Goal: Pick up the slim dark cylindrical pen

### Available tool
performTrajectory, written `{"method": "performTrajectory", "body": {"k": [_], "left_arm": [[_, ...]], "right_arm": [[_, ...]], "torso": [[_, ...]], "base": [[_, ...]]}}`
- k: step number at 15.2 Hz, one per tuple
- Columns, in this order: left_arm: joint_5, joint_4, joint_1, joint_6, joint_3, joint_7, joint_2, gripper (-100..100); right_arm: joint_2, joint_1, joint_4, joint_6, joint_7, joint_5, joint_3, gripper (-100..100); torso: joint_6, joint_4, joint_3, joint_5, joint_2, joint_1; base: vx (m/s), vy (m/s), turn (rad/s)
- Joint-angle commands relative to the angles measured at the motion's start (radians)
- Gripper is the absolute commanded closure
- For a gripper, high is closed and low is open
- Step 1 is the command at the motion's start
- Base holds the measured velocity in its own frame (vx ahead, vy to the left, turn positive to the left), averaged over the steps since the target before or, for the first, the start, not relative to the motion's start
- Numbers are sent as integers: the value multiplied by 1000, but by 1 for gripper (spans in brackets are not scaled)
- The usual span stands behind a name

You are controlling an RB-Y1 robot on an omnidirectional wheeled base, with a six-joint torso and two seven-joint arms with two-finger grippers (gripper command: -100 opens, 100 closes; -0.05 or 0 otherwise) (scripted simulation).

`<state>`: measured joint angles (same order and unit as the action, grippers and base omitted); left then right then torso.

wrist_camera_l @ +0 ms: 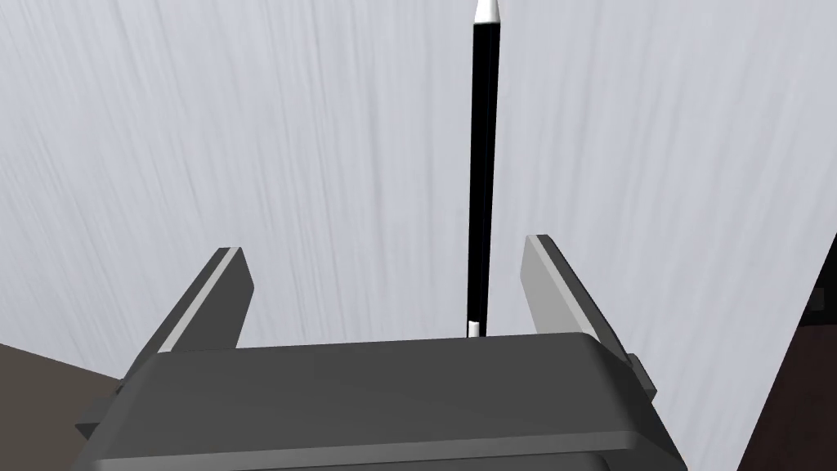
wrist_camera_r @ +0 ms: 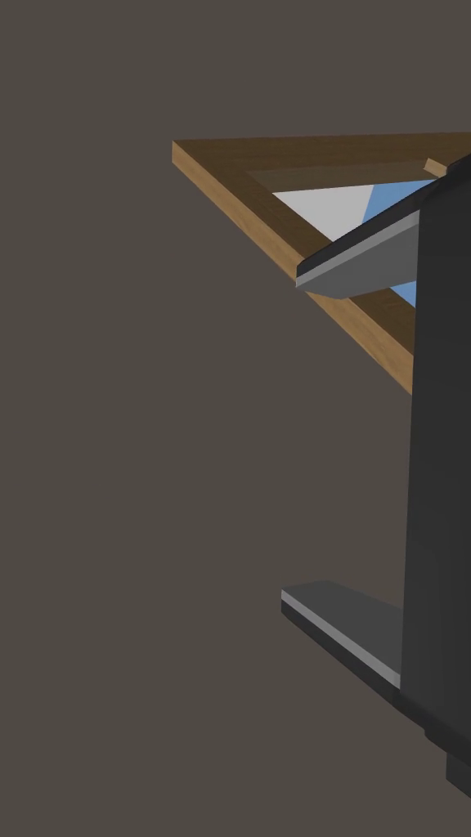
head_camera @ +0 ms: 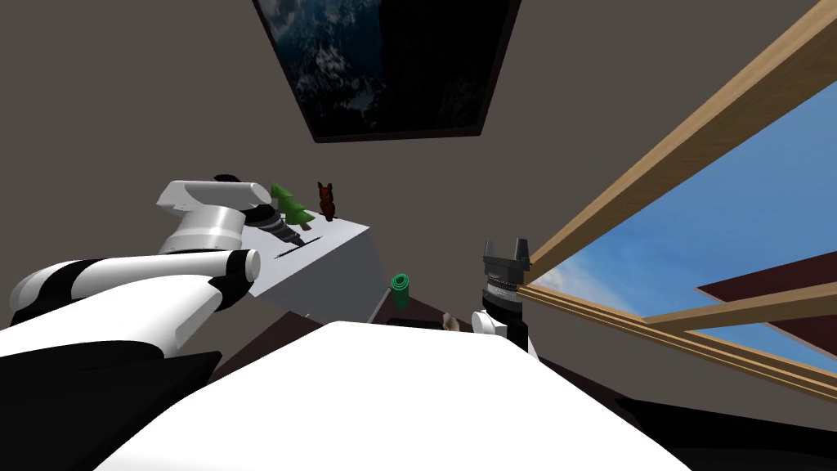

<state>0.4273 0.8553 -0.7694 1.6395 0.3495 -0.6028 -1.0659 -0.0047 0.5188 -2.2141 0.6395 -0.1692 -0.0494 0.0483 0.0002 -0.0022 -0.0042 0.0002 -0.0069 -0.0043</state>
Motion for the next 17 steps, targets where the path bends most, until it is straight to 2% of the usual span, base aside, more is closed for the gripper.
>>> {"method": "performTrajectory", "body": {"k": [1, 3, 6, 15, 16, 17], "left_arm": [[-23, 2, 3, 4, -3, -10, 3, -100], [-36, 2, 7, 35, -5, -14, 6, -100], [-45, 1, 10, 61, -6, -17, 9, -100], [-45, 1, 10, 61, -6, -17, 9, -100], [-49, -4, 13, 87, -12, -30, 7, -100], [-49, -4, 13, 88, -13, -30, 7, -100]], "right_arm": [[0, 0, 0, 0, 0, 0, 0, 0], [0, 0, 0, 0, 0, 0, 0, 0], [0, 0, 0, 0, 0, 0, 0, 0], [0, 0, 0, 0, 0, 0, 0, 0], [0, 0, 0, 0, 0, 0, 0, 0], [0, 0, 0, 0, 0, 0, 0, 0]], "torso": [[0, 0, 0, 0, 0, 0], [0, -1, -3, -1, -5, -3], [0, 1, 2, 1, 3, 6], [-1, 1, 3, 2, 6, 7], [0, 1, 3, 2, 6, 7], [0, 1, 3, 2, 5, 8]], "base": [[152, -131, -5], [103, -102, -2], [-7, 3, -20], [0, 0, 0], [10, 11, -41], [16, 18, -64]]}}
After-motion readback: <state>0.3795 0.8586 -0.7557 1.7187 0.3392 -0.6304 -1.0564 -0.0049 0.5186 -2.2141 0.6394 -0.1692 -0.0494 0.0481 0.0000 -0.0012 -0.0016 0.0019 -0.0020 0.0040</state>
